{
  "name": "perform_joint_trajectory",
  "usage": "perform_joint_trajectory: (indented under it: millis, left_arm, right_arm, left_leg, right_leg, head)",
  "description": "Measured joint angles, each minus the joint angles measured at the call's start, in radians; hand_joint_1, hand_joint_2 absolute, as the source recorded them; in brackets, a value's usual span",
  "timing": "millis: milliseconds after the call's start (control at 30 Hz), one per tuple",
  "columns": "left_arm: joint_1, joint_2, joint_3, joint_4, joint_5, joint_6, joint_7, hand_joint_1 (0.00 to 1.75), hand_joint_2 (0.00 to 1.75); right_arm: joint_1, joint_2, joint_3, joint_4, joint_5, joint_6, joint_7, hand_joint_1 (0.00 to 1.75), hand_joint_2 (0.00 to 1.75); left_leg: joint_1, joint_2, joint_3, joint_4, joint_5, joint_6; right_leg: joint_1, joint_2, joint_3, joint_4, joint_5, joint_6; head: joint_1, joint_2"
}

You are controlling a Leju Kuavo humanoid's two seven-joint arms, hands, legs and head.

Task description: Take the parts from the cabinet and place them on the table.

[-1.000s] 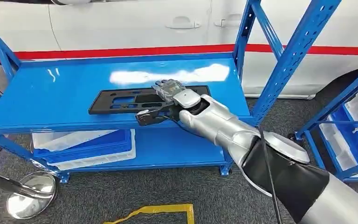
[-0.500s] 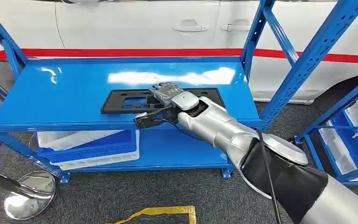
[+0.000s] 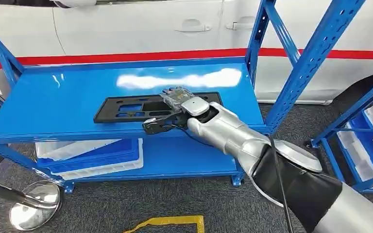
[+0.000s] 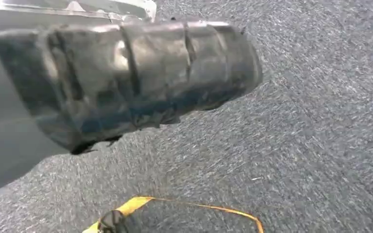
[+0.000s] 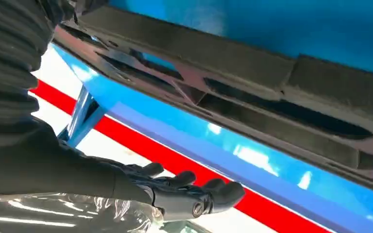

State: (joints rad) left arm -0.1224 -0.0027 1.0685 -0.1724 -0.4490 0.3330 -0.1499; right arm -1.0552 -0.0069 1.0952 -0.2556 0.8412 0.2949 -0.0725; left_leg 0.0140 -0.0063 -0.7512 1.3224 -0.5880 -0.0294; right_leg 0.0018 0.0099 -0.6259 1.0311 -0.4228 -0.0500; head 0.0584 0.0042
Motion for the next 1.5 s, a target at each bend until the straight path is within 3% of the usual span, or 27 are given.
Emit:
perform_joint_trajectory:
  millis: [33, 67, 133, 167, 200, 300, 333, 367, 467, 533, 567, 633, 667, 700, 800, 867, 933, 967, 1033, 1067, 1167, 1200, 1300, 1367, 1400, 1433, 1500]
  left_arm:
    - [0.002, -0.001, 0.000, 0.000, 0.000, 0.000, 0.000, 0.00, 0.00]
    - [0.002, -0.001, 0.000, 0.000, 0.000, 0.000, -0.001, 0.00, 0.00]
    - [0.000, 0.001, 0.000, 0.000, 0.000, -0.002, -0.001, 0.00, 0.00]
    - [-0.002, 0.002, 0.000, 0.000, 0.000, -0.003, -0.001, 0.00, 0.00]
    - [-0.003, 0.002, 0.000, 0.000, 0.000, -0.003, -0.002, 0.00, 0.00]
    - [-0.002, 0.002, 0.000, 0.000, -0.001, -0.003, -0.002, 0.00, 0.00]
    - [-0.001, 0.001, 0.000, 0.000, -0.001, -0.003, -0.002, 0.00, 0.00]
    - [-0.001, 0.000, 0.000, 0.000, -0.001, -0.002, -0.002, 0.00, 0.00]
    - [-0.002, 0.000, 0.000, 0.000, -0.001, -0.001, -0.001, 0.00, 0.00]
    - [-0.002, 0.000, 0.000, 0.000, -0.001, -0.001, -0.002, 0.00, 0.00]
    - [-0.002, 0.000, 0.000, 0.000, -0.001, -0.001, -0.002, 0.00, 0.00]
    - [-0.002, 0.000, 0.000, 0.000, -0.001, 0.001, -0.002, 0.00, 0.00]
    - [-0.002, 0.000, 0.000, 0.000, -0.001, 0.002, -0.001, 0.00, 0.00]
    - [-0.002, 0.000, 0.000, 0.000, -0.001, 0.002, -0.001, 0.00, 0.00]
    - [-0.002, 0.000, 0.000, 0.000, -0.001, 0.001, -0.003, 0.00, 0.00]
    - [-0.001, 0.000, 0.001, 0.000, -0.001, 0.002, -0.004, 0.00, 0.00]
    - [-0.003, 0.000, 0.001, 0.000, -0.001, 0.002, -0.003, 0.00, 0.00]
    - [-0.003, 0.002, 0.001, 0.000, -0.001, 0.003, -0.003, 0.00, 0.00]
    - [0.001, 0.001, 0.001, 0.000, -0.001, 0.003, -0.003, 0.00, 0.00]
    - [0.001, 0.001, 0.001, 0.000, -0.001, 0.003, -0.002, 0.00, 0.00]
    - [-0.002, 0.002, 0.001, 0.000, -0.002, 0.003, -0.003, 0.00, 0.00]
    - [-0.003, 0.002, 0.001, 0.000, -0.002, 0.003, -0.003, 0.00, 0.00]
    - [-0.002, 0.002, 0.001, 0.000, -0.002, 0.001, -0.007, 0.00, 0.00]
    - [-0.002, 0.002, 0.001, 0.000, -0.002, 0.001, -0.007, 0.00, 0.00]
    - [-0.002, 0.001, 0.001, 0.000, -0.002, 0.000, -0.007, 0.00, 0.00]
    - [-0.003, 0.001, 0.001, 0.000, -0.002, 0.000, -0.007, 0.00, 0.00]
    - [-0.003, 0.001, 0.001, 0.000, -0.002, 0.002, -0.006, 0.00, 0.00]
  right_arm:
    - [0.002, 0.000, 0.000, 0.000, 0.000, 0.000, 0.000, 0.00, 1.75]
    - [0.002, 0.000, 0.000, 0.000, 0.000, 0.000, 0.000, 0.00, 1.75]
    - [0.001, 0.000, 0.000, 0.000, 0.000, 0.000, 0.000, 0.00, 1.75]
    - [0.000, 0.000, 0.000, 0.000, 0.000, 0.000, 0.000, 0.00, 1.75]
    - [-0.002, 0.000, 0.000, 0.000, 0.000, 0.000, 0.000, 0.00, 1.75]
    - [0.001, 0.000, 0.000, 0.000, 0.000, 0.000, 0.000, 0.00, 1.75]
    - [0.002, -0.001, 0.000, 0.000, 0.000, 0.000, 0.000, 0.00, 1.75]
    - [0.002, -0.002, 0.000, 0.000, 0.000, 0.000, 0.000, 0.00, 1.75]
    - [0.008, -0.003, 0.000, 0.001, 0.000, 0.000, 0.000, 0.00, 1.75]
    - [0.017, -0.004, 0.000, 0.002, 0.000, 0.001, 0.000, 0.00, 1.75]
    - [0.018, -0.004, 0.000, 0.002, 0.000, 0.002, 0.000, 0.00, 1.75]
    - [0.016, -0.004, 0.000, 0.002, 0.000, 0.003, 0.002, 0.00, 1.75]
    - [0.015, -0.004, 0.000, 0.002, 0.000, 0.003, 0.002, 0.00, 1.75]
    - [0.014, -0.004, 0.000, 0.002, 0.000, 0.005, 0.002, 0.00, 1.75]
    - [0.022, -0.004, 0.000, 0.002, -0.001, 0.005, 0.000, 0.00, 1.75]
    - [0.022, -0.005, 0.000, 0.002, -0.001, 0.005, 0.000, 0.00, 1.75]
    - [0.022, -0.004, 0.000, 0.002, -0.001, 0.005, 0.000, 0.00, 1.75]
    - [0.026, -0.004, 0.000, 0.002, -0.001, 0.005, 0.000, 0.00, 1.75]
    - [0.035, -0.004, 0.000, 0.002, -0.001, 0.005, 0.001, 0.00, 1.75]
    - [0.038, -0.004, 0.000, 0.002, -0.001, 0.005, 0.001, 0.00, 1.75]
    - [0.037, -0.004, 0.000, 0.002, -0.001, 0.005, 0.001, 0.00, 1.75]
    - [0.036, -0.004, 0.000, 0.002, -0.001, 0.005, 0.001, 0.00, 1.75]
    - [0.038, -0.004, 0.000, 0.002, -0.001, 0.005, 0.001, 0.00, 1.75]
    - [0.038, -0.004, 0.000, 0.003, -0.001, 0.003, 0.000, 0.00, 1.75]
    - [0.037, -0.004, 0.000, 0.003, -0.002, 0.003, 0.000, 1.54, 1.75]
    - [0.035, -0.004, 0.000, 0.003, -0.005, 0.003, 0.002, 1.75, 1.75]
    - [0.041, -0.004, 0.000, 0.003, -0.017, 0.004, 0.016, 1.75, 1.75]
  left_leg:
    - [0.000, 0.000, -0.002, -0.004, 0.018, 0.000]
    - [0.000, 0.000, 0.020, -0.056, 0.057, 0.003]
    - [-0.003, 0.000, 0.109, -0.241, 0.151, 0.016]
    - [-0.007, 0.001, 0.135, -0.306, 0.154, 0.024]
    - [-0.014, 0.001, 0.148, -0.321, 0.149, 0.031]
    - [-0.017, 0.000, 0.146, -0.322, 0.153, 0.043]
    - [-0.002, 0.001, 0.158, -0.345, 0.164, 0.054]
    - [-0.005, 0.004, 0.164, -0.350, 0.166, 0.056]
    - [-0.004, 0.005, 0.166, -0.349, 0.164, 0.065]
    - [-0.002, 0.004, 0.166, -0.347, 0.162, 0.064]
    - [0.001, 0.003, 0.168, -0.343, 0.158, 0.061]
    - [0.007, 0.000, 0.168, -0.327, 0.146, 0.048]
    - [0.007, 0.000, 0.164, -0.313, 0.136, 0.040]
    - [0.001, 0.000, 0.152, -0.296, 0.129, 0.030]
    - [0.008, -0.001, 0.152, -0.304, 0.132, 0.020]
    - [0.010, 0.001, 0.144, -0.287, 0.114, 0.011]
    - [0.009, 0.002, 0.094, -0.178, 0.052, 0.005]
    - [0.010, 0.002, 0.051, -0.091, 0.017, 0.001]
    - [0.009, 0.002, -0.002, 0.002, 0.002, -0.001]
    - [0.009, 0.002, 0.002, -0.016, 0.024, 0.000]
    - [0.009, 0.002, 0.113, -0.256, 0.158, 0.010]
    - [0.004, 0.001, 0.135, -0.292, 0.143, 0.012]
    - [-0.002, -0.001, 0.138, -0.303, 0.142, 0.023]
    - [0.009, 0.002, 0.150, -0.323, 0.153, 0.039]
    - [0.006, 0.002, 0.154, -0.328, 0.154, 0.043]
    - [0.004, 0.002, 0.154, -0.328, 0.153, 0.050]
    - [0.000, 0.003, 0.154, -0.327, 0.151, 0.055]
  right_leg:
    - [0.001, 0.000, 0.001, 0.000, 0.000, 0.000]
    - [0.003, 0.001, 0.002, 0.000, -0.001, -0.001]
    - [0.005, 0.002, 0.008, 0.000, -0.003, -0.001]
    - [0.005, 0.002, 0.008, 0.000, -0.004, 0.000]
    - [0.009, 0.003, 0.003, 0.001, -0.004, 0.004]
    - [0.006, 0.003, 0.004, -0.007, 0.001, 0.020]
    - [0.009, 0.002, -0.002, -0.001, -0.006, 0.026]
    - [0.008, 0.001, -0.009, 0.023, -0.024, 0.030]
    - [-0.002, 0.000, -0.114, 0.245, -0.128, 0.041]
    - [-0.010, -0.001, -0.148, 0.303, -0.129, 0.049]
    - [-0.015, -0.002, -0.130, 0.261, -0.095, 0.054]
    - [-0.023, -0.005, -0.048, 0.098, -0.009, 0.060]
    - [-0.026, -0.006, -0.018, 0.029, -0.002, 0.061]
    - [-0.020, -0.003, -0.008, 0.024, -0.013, 0.057]
    - [-0.013, 0.002, -0.019, 0.031, -0.013, 0.038]
    - [-0.021, 0.001, -0.014, 0.020, -0.007, 0.026]
    - [-0.021, 0.000, -0.013, 0.018, -0.007, 0.020]
    - [-0.020, 0.000, -0.012, 0.018, -0.008, 0.018]
    - [-0.018, 0.000, -0.012, 0.019, -0.010, 0.016]
    - [-0.018, 0.001, -0.012, 0.020, -0.010, 0.016]
    - [-0.018, 0.002, -0.002, 0.020, -0.015, 0.020]
    - [-0.015, 0.003, -0.001, 0.017, -0.017, 0.024]
    - [-0.014, 0.003, 0.000, 0.009, -0.012, 0.041]
    - [-0.013, 0.000, -0.002, 0.014, -0.021, 0.055]
    - [-0.012, -0.003, -0.009, 0.039, -0.038, 0.056]
    - [-0.011, -0.003, -0.038, 0.102, -0.074, 0.055]
    - [-0.011, -0.003, -0.121, 0.267, -0.142, 0.055]
  head:
    - [0.000, 0.000]
    - [0.000, 0.000]
    - [0.000, 0.000]
    - [0.000, 0.000]
    - [0.001, 0.000]
    - [0.001, 0.000]
    - [0.001, 0.000]
    - [0.005, 0.000]
    - [0.008, 0.000]
    - [0.008, 0.000]
    - [0.009, 0.000]
    - [0.009, 0.000]
    - [0.010, 0.000]
    - [0.008, 0.000]
    - [0.007, 0.000]
    - [0.006, 0.000]
    - [0.003, 0.000]
    - [0.003, 0.000]
    - [0.003, 0.000]
    - [0.004, 0.000]
    - [0.003, 0.000]
    - [0.003, 0.000]
    - [0.003, 0.000]
    - [0.006, 0.000]
    - [0.006, 0.000]
    - [0.008, 0.000]
    - [0.008, 0.000]
